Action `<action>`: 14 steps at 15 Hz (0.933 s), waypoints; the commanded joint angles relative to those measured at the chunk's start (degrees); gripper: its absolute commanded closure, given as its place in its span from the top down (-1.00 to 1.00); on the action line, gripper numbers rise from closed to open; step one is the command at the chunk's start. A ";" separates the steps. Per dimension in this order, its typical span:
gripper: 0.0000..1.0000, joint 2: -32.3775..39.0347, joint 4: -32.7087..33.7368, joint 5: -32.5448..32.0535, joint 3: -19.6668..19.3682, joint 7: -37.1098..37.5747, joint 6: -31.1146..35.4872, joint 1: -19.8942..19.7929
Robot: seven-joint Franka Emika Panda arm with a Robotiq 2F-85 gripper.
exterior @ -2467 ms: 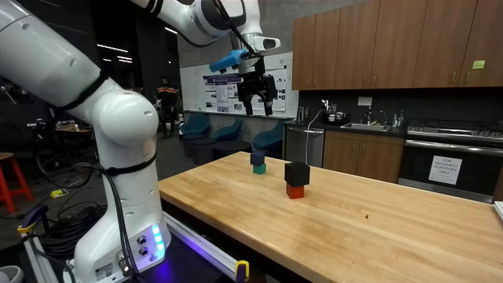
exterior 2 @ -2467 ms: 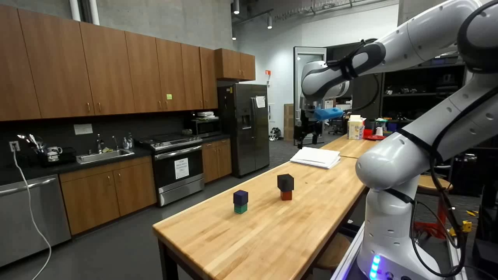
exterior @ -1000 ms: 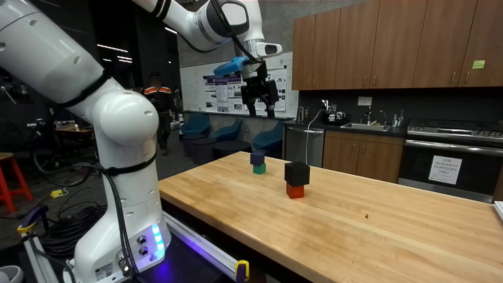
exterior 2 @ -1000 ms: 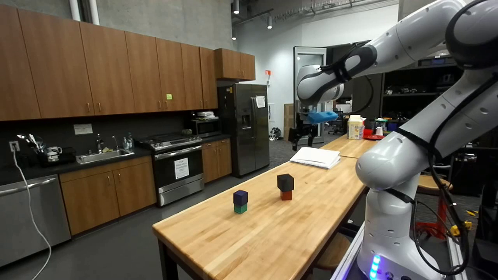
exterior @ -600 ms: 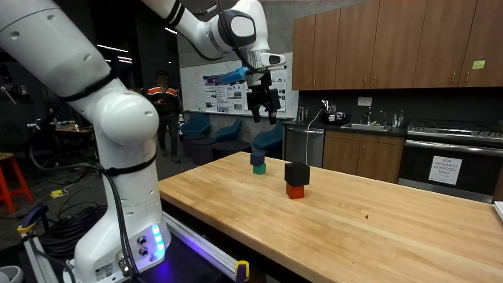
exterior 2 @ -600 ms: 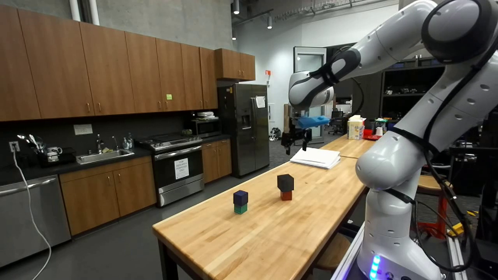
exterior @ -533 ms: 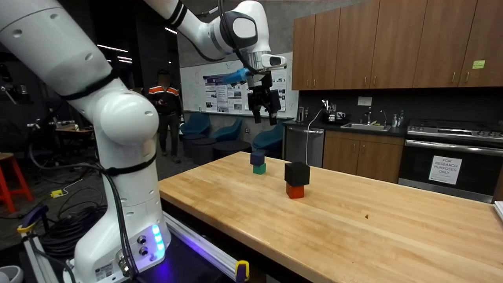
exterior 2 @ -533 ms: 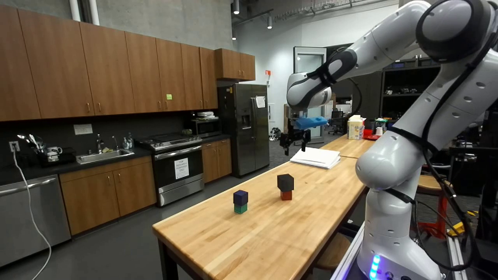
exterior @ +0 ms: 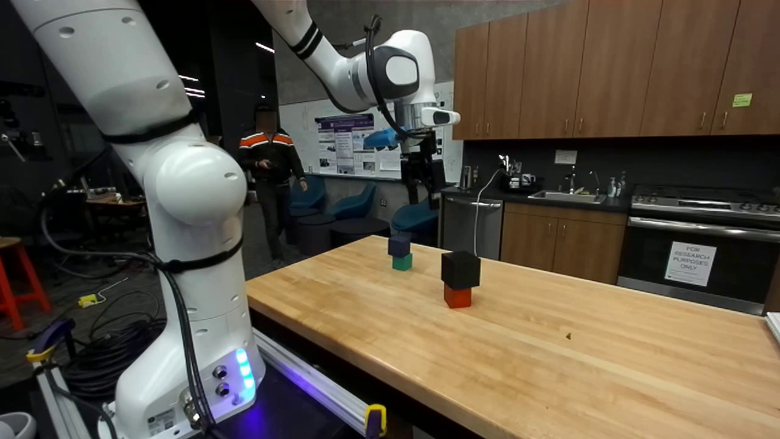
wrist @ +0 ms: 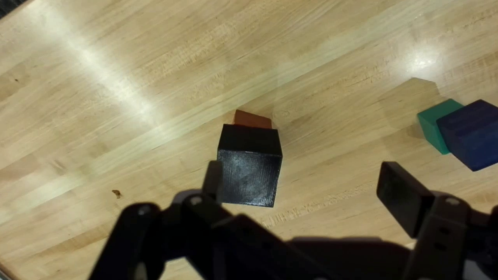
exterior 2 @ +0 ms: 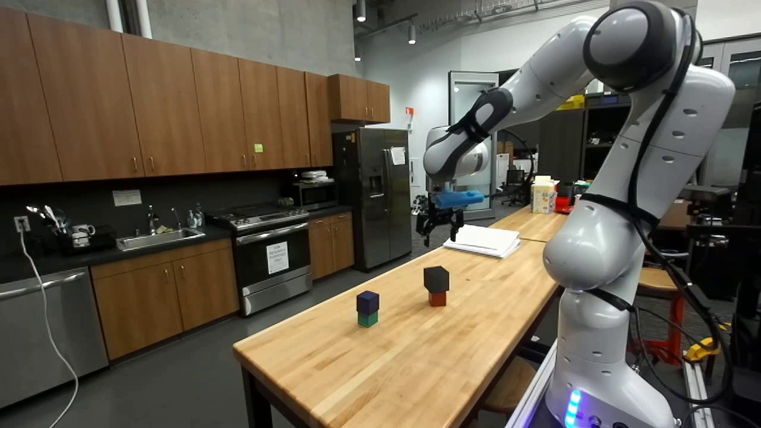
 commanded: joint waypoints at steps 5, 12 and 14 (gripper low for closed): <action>1.00 10.74 5.41 -0.17 -2.55 -1.08 5.69 -0.32; 1.00 16.66 7.17 1.05 -5.29 -4.39 7.85 0.05; 1.00 18.14 7.60 1.48 -5.63 -5.12 8.62 0.18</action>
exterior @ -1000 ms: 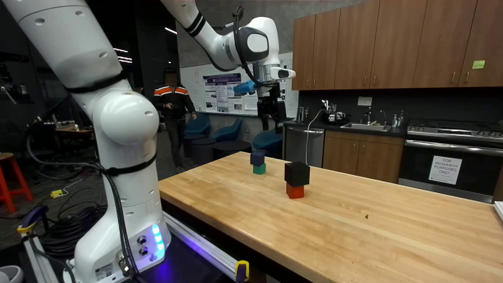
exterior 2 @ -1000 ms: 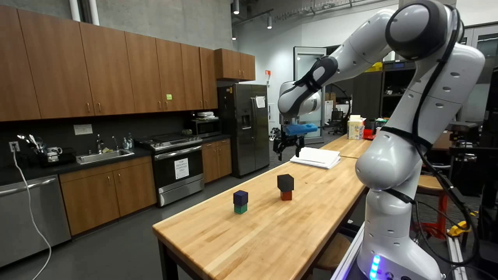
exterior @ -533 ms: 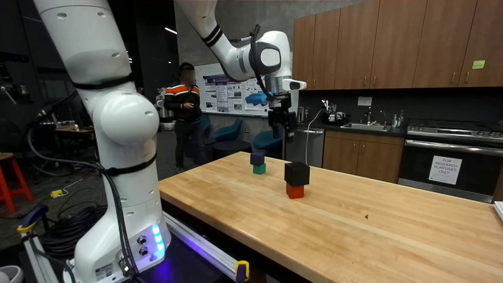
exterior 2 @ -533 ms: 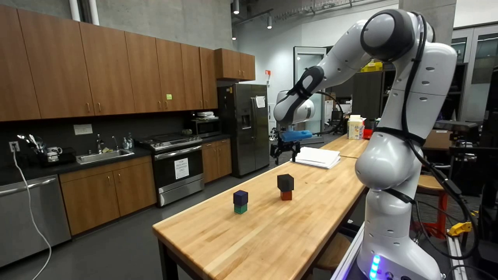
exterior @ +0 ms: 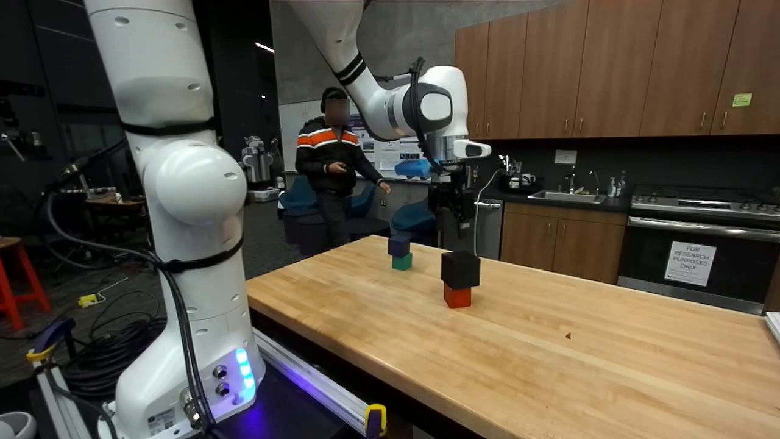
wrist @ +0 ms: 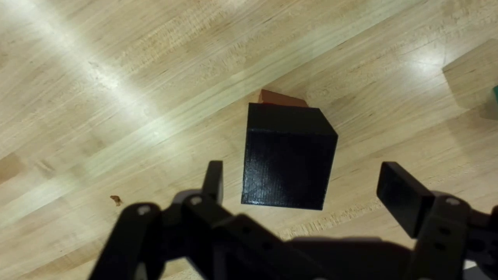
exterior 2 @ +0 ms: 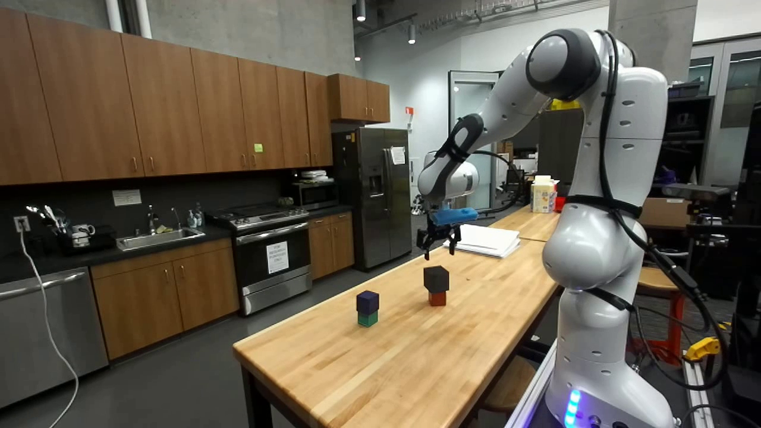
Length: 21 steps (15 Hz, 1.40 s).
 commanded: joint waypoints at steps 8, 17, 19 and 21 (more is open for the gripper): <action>1.00 8.10 4.41 3.99 -1.14 -4.56 1.79 0.70; 0.72 12.55 7.15 4.30 -1.18 -5.00 1.43 0.84; 0.36 13.06 7.68 4.26 -1.16 -5.06 1.46 0.90; 0.05 13.27 7.82 4.20 -1.20 -5.26 1.38 0.89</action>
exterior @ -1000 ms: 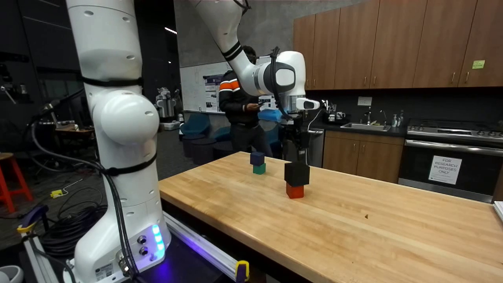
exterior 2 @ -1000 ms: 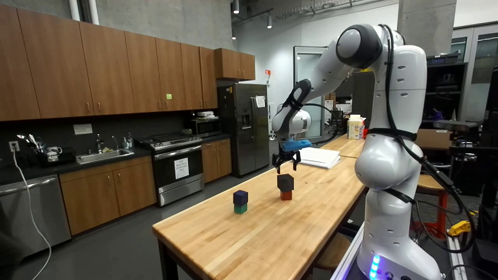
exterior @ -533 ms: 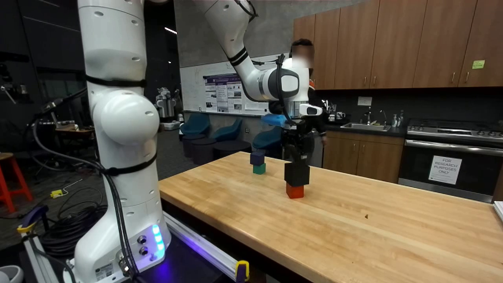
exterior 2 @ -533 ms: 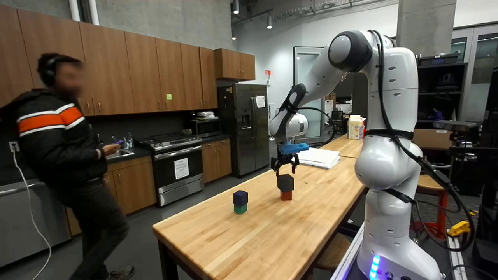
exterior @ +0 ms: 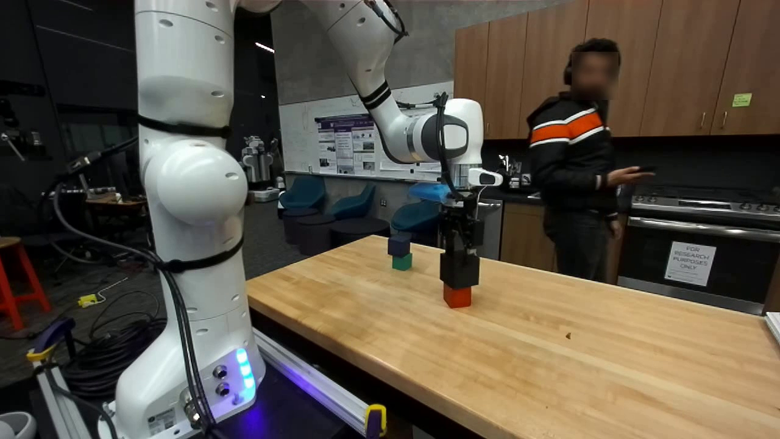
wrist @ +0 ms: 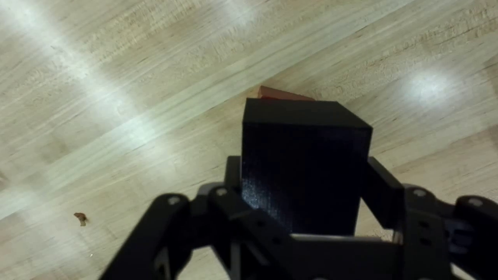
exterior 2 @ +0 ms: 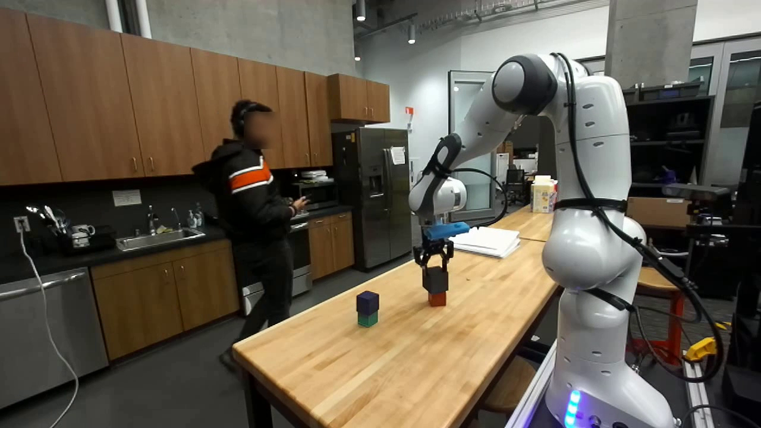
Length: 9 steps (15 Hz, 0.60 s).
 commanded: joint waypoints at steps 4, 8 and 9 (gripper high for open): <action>-0.05 -0.20 0.56 0.68 -0.67 -1.37 -0.36 0.87; -0.05 -3.04 -1.10 0.48 -0.18 -1.42 -0.45 1.74; -0.05 -3.64 -1.36 0.33 -0.03 -1.33 -0.60 2.11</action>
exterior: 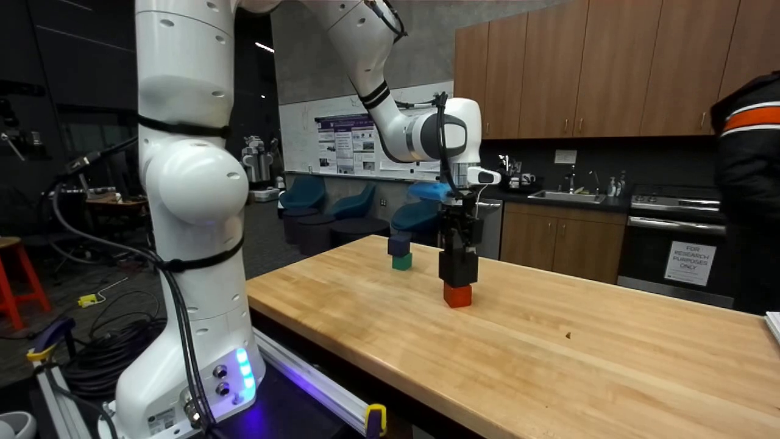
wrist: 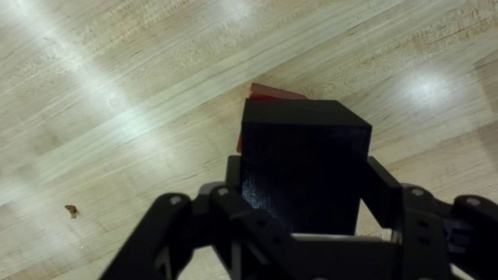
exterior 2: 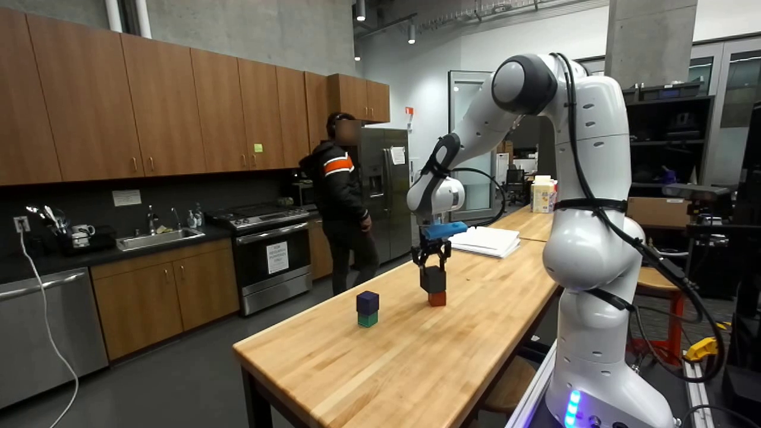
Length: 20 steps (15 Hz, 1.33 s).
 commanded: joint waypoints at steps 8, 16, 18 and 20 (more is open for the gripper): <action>-0.05 -7.07 -5.74 -1.31 2.41 -1.14 1.15 5.20; -0.05 -6.22 -11.15 -4.65 4.19 -2.39 10.23 7.10; -0.05 -6.10 -11.88 -4.09 4.30 -3.32 11.21 7.12; -0.05 -5.84 -12.28 -3.62 4.35 -4.36 11.55 7.11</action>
